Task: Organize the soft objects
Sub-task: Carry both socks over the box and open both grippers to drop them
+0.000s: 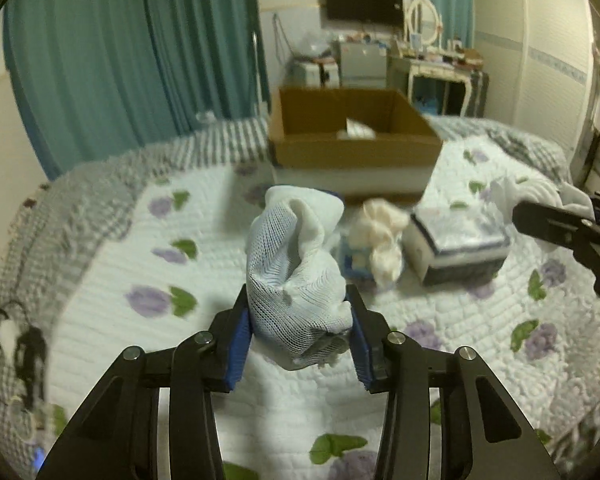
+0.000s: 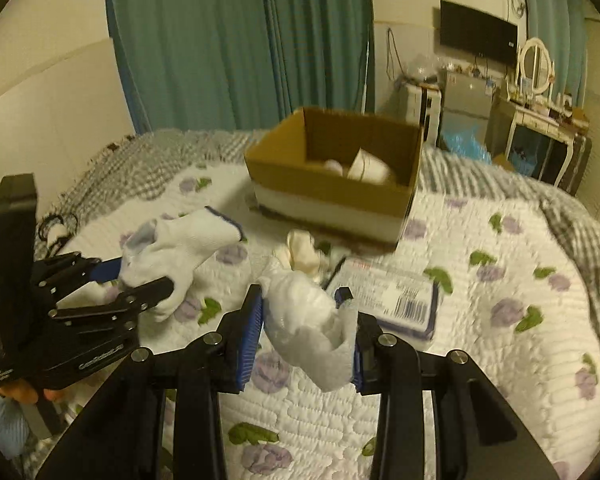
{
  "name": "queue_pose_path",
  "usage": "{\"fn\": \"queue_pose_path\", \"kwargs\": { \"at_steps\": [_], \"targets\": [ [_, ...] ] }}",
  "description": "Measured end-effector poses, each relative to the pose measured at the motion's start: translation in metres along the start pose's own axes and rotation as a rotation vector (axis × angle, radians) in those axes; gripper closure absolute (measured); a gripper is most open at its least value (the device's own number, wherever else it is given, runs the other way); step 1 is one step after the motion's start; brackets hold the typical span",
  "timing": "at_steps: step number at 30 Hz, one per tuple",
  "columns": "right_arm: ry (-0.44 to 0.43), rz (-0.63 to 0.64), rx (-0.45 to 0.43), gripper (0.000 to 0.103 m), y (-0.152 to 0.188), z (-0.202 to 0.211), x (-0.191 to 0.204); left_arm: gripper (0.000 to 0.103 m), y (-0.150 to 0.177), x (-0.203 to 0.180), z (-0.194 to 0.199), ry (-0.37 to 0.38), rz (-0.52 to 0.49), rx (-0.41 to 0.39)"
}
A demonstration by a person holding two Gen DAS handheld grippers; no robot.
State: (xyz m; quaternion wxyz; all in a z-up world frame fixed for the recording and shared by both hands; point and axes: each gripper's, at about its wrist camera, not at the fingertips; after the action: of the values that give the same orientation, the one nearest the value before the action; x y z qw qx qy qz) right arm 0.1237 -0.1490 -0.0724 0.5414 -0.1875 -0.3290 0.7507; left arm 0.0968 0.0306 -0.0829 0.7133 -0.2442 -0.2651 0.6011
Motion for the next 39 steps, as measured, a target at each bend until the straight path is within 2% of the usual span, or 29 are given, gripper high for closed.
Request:
{"fn": "queue_pose_path", "kwargs": {
  "at_steps": [5, 10, 12, 17, 22, 28, 30, 34, 39],
  "targets": [
    [0.007, 0.019, -0.072, 0.067, -0.027, 0.034, -0.002, 0.061, -0.025, 0.003, 0.033, -0.024, -0.018, -0.082],
    [0.014, 0.052, -0.154, 0.067, -0.069, 0.064, -0.008, 0.061, -0.059, 0.001, 0.051, -0.037, -0.040, -0.153],
    [0.021, 0.068, -0.183, 0.067, -0.086, 0.072, -0.010, 0.061, -0.074, -0.003, 0.055, -0.035, -0.047, -0.183],
    [-0.028, 0.071, -0.211, 0.067, -0.131, 0.069, -0.021, 0.061, -0.125, -0.006, 0.041, -0.010, -0.046, -0.236],
    [-0.007, 0.066, -0.210, 0.067, -0.175, 0.030, -0.039, 0.061, -0.175, -0.010, -0.005, 0.015, -0.058, -0.240],
    [0.000, 0.053, -0.123, 0.067, -0.213, -0.058, -0.068, 0.061, -0.201, -0.013, -0.083, 0.016, -0.076, -0.193],
    [-0.020, 0.034, -0.092, 0.067, -0.217, -0.088, -0.077, 0.061, -0.203, -0.010, -0.110, 0.005, -0.073, -0.173],
    [0.001, 0.044, -0.030, 0.067, -0.214, -0.149, -0.089, 0.057, -0.204, -0.007, -0.151, 0.001, -0.091, -0.140],
    [0.011, 0.044, -0.005, 0.063, -0.209, -0.187, -0.102, 0.052, -0.202, -0.008, -0.167, -0.017, -0.103, -0.149]
  ]
}}
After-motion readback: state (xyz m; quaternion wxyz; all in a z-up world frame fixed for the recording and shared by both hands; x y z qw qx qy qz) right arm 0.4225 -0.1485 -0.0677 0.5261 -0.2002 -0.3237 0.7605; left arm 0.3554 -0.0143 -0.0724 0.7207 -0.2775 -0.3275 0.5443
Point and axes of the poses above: each gripper's, at about its wrist camera, not at the fingertips, and z roughly against the way its jaws point, x to its left, y to its underside, and after that the axes turned 5 degrees about x, right-handed
